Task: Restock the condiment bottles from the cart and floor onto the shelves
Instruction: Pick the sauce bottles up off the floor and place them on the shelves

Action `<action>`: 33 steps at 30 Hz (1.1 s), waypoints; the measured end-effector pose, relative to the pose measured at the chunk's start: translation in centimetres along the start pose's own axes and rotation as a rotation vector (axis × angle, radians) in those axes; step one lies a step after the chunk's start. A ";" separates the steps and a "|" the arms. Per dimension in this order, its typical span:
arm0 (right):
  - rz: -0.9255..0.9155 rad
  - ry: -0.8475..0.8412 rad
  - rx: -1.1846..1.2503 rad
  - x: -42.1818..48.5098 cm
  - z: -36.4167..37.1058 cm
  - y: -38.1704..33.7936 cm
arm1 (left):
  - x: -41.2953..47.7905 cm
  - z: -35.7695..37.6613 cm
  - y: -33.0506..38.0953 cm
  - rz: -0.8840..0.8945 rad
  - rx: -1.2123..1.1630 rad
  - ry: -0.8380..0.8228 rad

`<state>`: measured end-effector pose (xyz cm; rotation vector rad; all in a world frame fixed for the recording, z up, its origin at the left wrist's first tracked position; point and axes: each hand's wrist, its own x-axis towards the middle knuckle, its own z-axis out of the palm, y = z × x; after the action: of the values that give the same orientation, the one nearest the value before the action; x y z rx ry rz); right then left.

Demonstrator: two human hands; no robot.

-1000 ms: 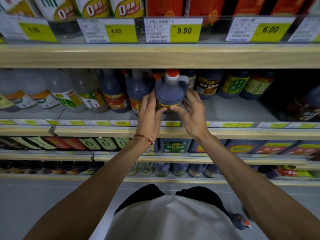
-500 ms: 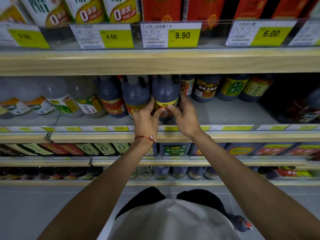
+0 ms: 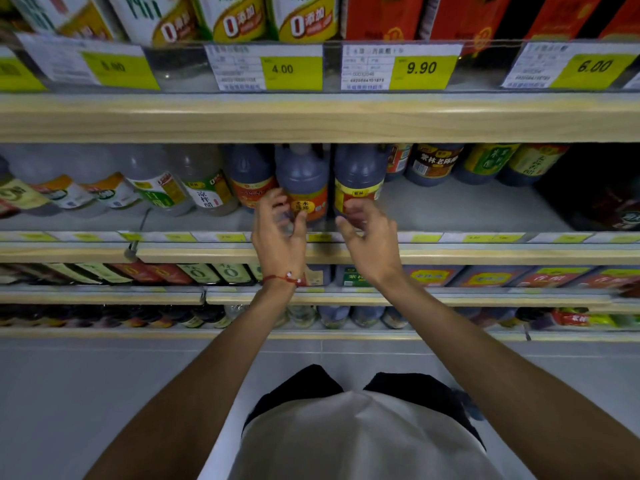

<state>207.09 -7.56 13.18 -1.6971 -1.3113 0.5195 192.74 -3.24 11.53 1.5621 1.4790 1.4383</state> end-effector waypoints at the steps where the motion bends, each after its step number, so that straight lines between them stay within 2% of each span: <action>1: 0.009 -0.033 -0.006 0.0 0.6 -0.3 | 0.5 -0.3 -0.5 0.007 0.018 -0.011; 4: 0.032 -0.104 -0.008 0.1 2.5 -1.3 | 2.1 -0.6 -1.8 -0.026 0.046 -0.105; 7: 0.032 -0.078 -0.023 0.5 4.1 -1.6 | 3.0 -0.6 -2.4 -0.044 0.024 -0.140; 12: -0.042 -0.003 -0.158 1.3 5.3 -0.8 | 3.7 -0.5 -3.2 -0.071 -0.060 -0.136; 19: -0.066 0.021 -0.155 2.2 6.1 -1.0 | 4.1 0.2 -3.7 -0.070 -0.041 -0.085; 33: -0.022 -0.064 -0.056 2.3 5.9 -0.8 | 4.5 0.8 -3.5 -0.119 -0.065 -0.075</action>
<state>202.97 -3.06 11.27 -1.7224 -1.4000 0.5329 191.51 2.02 9.61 1.4480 1.4422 1.3324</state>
